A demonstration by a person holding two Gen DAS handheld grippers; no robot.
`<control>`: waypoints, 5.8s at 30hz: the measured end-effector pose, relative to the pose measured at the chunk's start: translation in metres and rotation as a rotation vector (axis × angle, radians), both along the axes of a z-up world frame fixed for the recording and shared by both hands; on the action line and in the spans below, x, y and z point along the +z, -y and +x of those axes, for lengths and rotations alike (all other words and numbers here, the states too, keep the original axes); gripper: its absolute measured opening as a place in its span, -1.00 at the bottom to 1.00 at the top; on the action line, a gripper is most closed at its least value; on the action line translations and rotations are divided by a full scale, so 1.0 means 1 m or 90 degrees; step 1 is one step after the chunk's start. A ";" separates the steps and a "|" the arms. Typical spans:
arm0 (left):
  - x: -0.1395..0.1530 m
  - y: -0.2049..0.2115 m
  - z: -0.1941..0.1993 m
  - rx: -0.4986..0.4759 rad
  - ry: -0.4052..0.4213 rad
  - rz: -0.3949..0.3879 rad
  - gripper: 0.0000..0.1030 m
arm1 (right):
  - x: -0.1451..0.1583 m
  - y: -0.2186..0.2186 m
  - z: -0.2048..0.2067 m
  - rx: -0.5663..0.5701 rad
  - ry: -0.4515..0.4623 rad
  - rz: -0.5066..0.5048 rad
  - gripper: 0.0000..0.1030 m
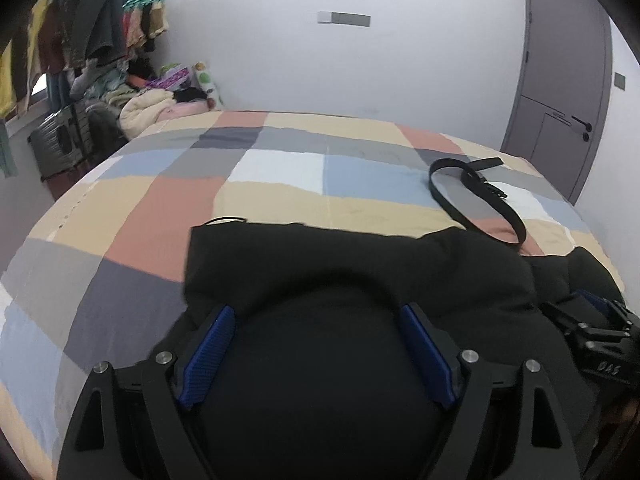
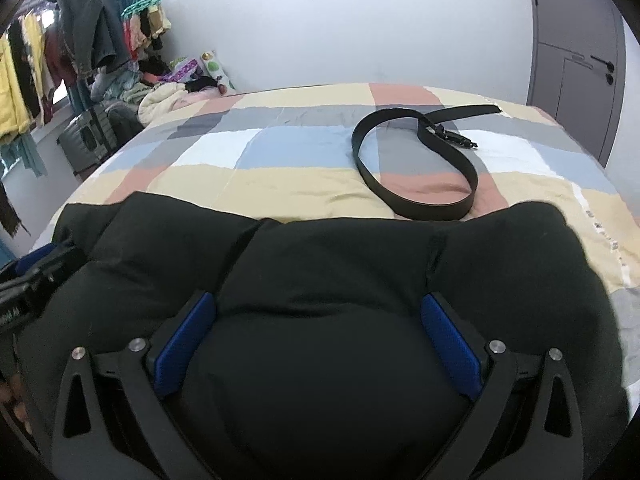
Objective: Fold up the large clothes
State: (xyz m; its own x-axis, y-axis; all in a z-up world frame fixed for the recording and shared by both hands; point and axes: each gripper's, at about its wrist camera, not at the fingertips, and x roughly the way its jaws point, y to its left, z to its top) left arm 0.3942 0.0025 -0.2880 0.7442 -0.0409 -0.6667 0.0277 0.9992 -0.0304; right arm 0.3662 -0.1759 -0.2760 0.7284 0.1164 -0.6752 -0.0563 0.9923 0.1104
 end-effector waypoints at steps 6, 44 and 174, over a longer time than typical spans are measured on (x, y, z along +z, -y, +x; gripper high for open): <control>-0.005 -0.016 -0.012 0.009 0.008 0.015 0.71 | 0.003 0.026 -0.016 0.010 -0.002 -0.002 0.97; 0.283 -0.021 -0.331 0.043 0.269 -0.020 0.89 | 0.283 0.044 -0.294 -0.065 0.305 0.044 1.00; 0.153 0.017 -0.416 -0.025 0.073 -0.043 0.96 | 0.160 -0.001 -0.416 -0.066 0.143 -0.022 1.00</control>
State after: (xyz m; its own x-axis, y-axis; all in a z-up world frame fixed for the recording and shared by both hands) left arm -0.0219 -0.0149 -0.1351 0.8125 -0.1127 -0.5720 0.0732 0.9931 -0.0916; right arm -0.0493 -0.1747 -0.1159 0.8673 0.0123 -0.4976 0.0275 0.9970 0.0726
